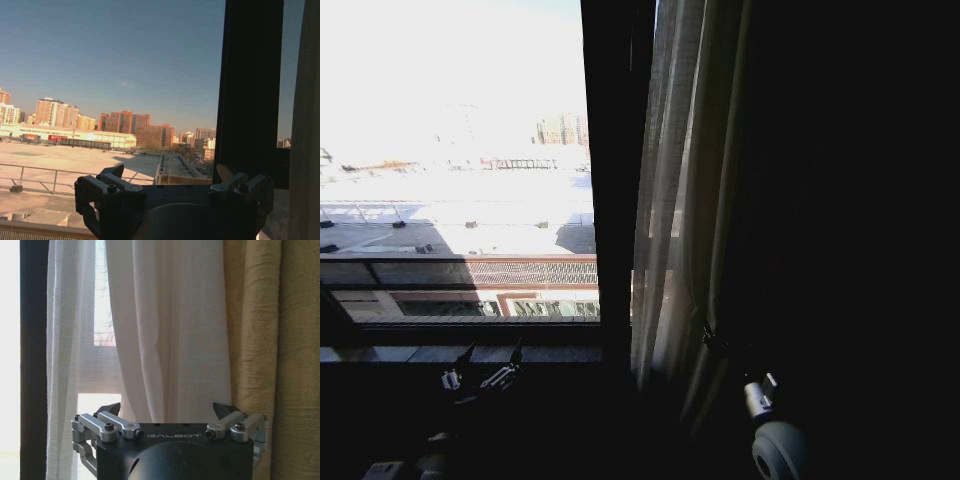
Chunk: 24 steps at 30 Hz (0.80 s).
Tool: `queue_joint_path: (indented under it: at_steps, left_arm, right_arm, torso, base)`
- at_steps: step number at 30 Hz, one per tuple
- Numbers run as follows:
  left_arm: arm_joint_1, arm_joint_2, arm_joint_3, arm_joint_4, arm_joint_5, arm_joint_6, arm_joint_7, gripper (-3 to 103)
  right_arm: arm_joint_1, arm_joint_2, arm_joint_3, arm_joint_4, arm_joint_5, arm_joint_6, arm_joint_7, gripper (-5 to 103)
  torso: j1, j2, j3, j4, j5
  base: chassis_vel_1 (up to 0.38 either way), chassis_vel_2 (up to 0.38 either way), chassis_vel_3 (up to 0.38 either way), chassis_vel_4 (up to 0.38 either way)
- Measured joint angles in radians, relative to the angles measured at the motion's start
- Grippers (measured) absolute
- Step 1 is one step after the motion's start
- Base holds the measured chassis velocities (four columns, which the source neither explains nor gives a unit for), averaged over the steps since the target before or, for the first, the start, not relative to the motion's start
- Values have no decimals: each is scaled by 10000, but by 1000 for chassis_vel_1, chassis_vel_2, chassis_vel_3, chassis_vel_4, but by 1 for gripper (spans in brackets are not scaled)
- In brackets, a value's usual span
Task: Open the curtains by pulling them apart, changing their state from closed to fully open.
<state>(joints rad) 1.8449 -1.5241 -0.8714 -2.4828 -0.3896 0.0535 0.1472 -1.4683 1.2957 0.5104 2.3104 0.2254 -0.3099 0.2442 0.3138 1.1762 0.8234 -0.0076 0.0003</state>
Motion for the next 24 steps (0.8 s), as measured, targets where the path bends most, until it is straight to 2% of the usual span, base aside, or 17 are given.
queue_joint_path:
  at_steps: [5, 10, 16, 24]
  left_arm:
    - [-28, -14, 42, 0, 2, 0, 12, 100]
    - [-72, -16, 47, 13, 7, 16, 14, 100]
    - [-112, -21, 27, 45, 11, 30, 12, 100]
    - [-76, -55, -5, 47, 13, 29, 15, 100]
  right_arm:
    - [3, -2, -59, -7, -10, 0, -11, 100]
    - [-56, -23, -101, 14, -180, 2, -17, 100]
    - [31, -93, -100, 56, -321, 1, -109, 100]
    - [206, -91, -208, -47, -337, 6, -109, 100]
  torso:
    - [0, 1, 0, -1, 0]
    - [2, -2, 3, 0, 0]
    - [16, -7, 6, 0, -9]
    - [-5, 1, -1, -3, 6]
  base:
    - [-2, 226, 7, -229]
    - [18, 374, -15, -398]
    - [105, 305, -126, -303]
    - [145, -20, -147, 40]
